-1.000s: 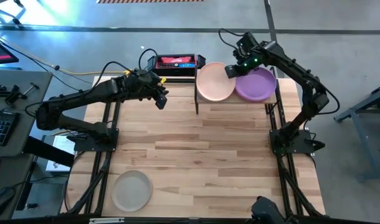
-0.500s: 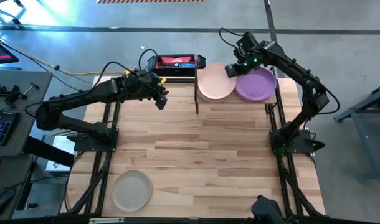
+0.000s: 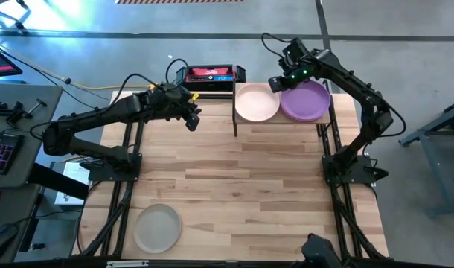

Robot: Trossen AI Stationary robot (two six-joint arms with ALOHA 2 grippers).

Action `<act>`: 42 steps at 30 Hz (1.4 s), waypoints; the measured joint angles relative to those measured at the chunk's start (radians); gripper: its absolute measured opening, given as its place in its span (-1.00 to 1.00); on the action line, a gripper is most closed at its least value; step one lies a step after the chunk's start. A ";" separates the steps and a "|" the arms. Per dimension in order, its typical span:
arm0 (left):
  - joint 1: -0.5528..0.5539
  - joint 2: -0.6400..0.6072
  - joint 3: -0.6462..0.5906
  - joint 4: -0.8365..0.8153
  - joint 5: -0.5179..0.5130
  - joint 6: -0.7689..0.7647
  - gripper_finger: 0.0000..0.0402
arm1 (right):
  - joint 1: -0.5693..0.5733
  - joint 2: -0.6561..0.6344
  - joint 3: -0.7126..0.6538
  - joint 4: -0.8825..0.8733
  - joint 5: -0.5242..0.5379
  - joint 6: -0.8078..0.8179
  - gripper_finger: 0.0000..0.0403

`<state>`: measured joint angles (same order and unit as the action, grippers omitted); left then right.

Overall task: Place and stack plates onto a shelf
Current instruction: Stack the white plate on top of the brown plate on the shelf

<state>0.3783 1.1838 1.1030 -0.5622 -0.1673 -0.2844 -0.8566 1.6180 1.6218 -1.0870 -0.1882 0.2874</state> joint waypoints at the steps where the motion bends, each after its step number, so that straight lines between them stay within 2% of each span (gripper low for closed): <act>1: 0.000 0.000 0.000 -0.008 0.000 0.000 -0.48 | 0.000 -0.002 0.000 0.000 -0.016 0.000 -0.59; 6: 0.001 0.000 0.000 -0.090 0.000 0.000 -0.48 | 0.008 -0.005 0.000 -0.002 -0.169 0.009 -0.59; 11: 0.001 0.000 0.000 -0.151 0.000 0.000 -0.48 | 0.072 -0.008 0.000 -0.102 -0.216 0.009 -0.59; 17: 0.001 0.000 0.000 -0.150 0.000 0.000 -0.48 | 0.181 -0.008 0.000 -0.157 -0.199 0.009 -0.59; 23: 0.001 0.000 0.000 -0.150 0.000 0.000 -0.48 | 0.256 -0.008 0.000 -0.158 -0.126 0.045 -0.59; 42: 0.001 0.000 0.000 -0.151 0.000 0.026 -0.48 | 0.322 -0.003 0.000 -0.172 -0.021 0.176 -0.59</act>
<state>0.3794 1.1839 1.1030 -0.7136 -0.1677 -0.2584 -0.5346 1.6151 1.6218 -1.2587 -0.2089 0.4639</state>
